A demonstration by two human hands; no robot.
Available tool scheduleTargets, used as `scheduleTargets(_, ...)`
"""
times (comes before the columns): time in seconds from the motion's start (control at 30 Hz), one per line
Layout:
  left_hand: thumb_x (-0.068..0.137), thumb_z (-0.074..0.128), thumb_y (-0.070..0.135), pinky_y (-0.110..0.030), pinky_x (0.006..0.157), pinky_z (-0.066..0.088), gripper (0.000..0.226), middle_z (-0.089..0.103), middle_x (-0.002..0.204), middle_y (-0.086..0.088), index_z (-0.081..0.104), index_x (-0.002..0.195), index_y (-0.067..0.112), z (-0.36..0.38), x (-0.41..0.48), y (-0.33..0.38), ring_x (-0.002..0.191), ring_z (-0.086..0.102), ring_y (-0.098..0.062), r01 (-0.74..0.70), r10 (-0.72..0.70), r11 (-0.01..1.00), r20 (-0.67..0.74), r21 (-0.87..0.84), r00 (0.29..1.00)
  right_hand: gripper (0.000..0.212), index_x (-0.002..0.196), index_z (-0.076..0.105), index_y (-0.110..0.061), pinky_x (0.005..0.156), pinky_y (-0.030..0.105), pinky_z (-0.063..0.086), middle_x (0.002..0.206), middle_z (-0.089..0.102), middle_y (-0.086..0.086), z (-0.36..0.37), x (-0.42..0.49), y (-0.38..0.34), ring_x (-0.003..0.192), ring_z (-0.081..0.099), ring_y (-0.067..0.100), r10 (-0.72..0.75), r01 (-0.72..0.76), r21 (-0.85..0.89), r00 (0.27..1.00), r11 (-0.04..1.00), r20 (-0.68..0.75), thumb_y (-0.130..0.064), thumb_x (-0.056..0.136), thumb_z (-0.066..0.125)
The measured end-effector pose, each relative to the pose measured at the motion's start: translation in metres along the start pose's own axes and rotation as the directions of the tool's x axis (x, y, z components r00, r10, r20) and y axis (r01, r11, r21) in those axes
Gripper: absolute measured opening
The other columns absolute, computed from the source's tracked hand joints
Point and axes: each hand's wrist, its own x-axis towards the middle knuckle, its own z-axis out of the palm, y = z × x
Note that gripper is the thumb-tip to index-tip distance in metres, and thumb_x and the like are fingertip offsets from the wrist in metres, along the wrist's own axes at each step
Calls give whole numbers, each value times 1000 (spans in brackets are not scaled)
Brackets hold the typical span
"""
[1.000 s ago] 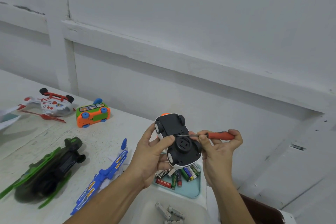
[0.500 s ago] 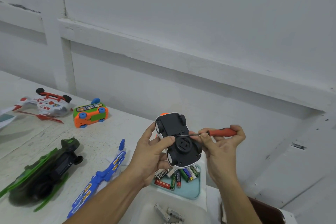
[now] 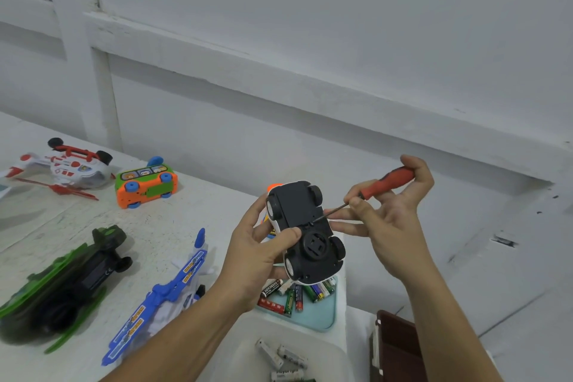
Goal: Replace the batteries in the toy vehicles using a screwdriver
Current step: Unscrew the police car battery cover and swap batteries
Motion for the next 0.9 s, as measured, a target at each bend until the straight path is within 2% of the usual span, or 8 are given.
scheduleTargets(0.23,85,69,0,-36,52,57,63,74,110,-1,49,130,40,2,0,-1,78,74,-25,-2,2,1000,-13,0,1000,70,116,21,-47,71,45,61,91,55,14,-2,1,0,69,71,38,-18,19,-65,1000,998,13,13,93,49)
scheduleTargets(0.37,85,68,-2,-37,53,58,60,75,108,1,52,123,42,4,0,-2,79,73,-26,-6,6,1000,-14,-7,1000,73,111,24,-53,75,45,61,92,56,10,-3,1,3,73,72,33,-94,101,-171,994,980,49,13,93,49)
scheduleTargets(0.5,86,67,-2,-39,54,59,59,75,106,0,51,122,41,4,-1,-3,81,74,-30,2,-2,1000,-20,-13,1000,75,116,27,-54,78,29,57,93,56,-6,-2,0,-3,92,68,22,-293,316,-359,949,878,119,7,88,60)
scheduleTargets(0.6,87,66,-1,-45,58,61,59,75,106,-1,50,124,42,3,0,-3,88,72,-38,-1,1,1000,-25,-7,1000,55,118,47,-44,76,22,54,100,52,-5,3,2,-14,93,64,17,-419,423,-451,901,786,114,-9,84,73)
scheduleTargets(0.7,87,66,-1,-49,62,61,60,75,106,-1,49,127,41,2,0,-2,90,71,-41,0,0,1000,-30,0,1000,38,113,62,-30,77,24,54,95,54,0,7,7,-20,84,65,18,-511,478,-435,858,763,47,-9,83,73)
scheduleTargets(0.77,87,66,-1,-48,61,61,59,75,106,-1,51,125,41,3,-1,-2,86,72,-38,0,0,1000,-27,-3,1000,43,117,63,-29,82,31,55,93,61,4,9,8,-21,83,68,22,-501,474,-378,865,795,31,-4,84,72)
scheduleTargets(0.83,87,66,-1,-47,59,61,57,75,106,-1,52,123,41,2,-1,-2,86,72,-37,3,-3,1000,-23,-10,1000,51,124,59,-28,85,31,56,101,67,4,9,8,-23,88,70,23,-445,432,-299,895,851,24,4,84,68)
scheduleTargets(0.9,87,66,-1,-45,57,61,58,75,107,-2,51,125,40,1,-1,-2,86,72,-36,6,-7,1000,-22,-17,1000,45,124,59,-18,86,33,57,108,68,3,9,6,-24,96,71,21,-426,425,-259,903,867,55,7,86,60)
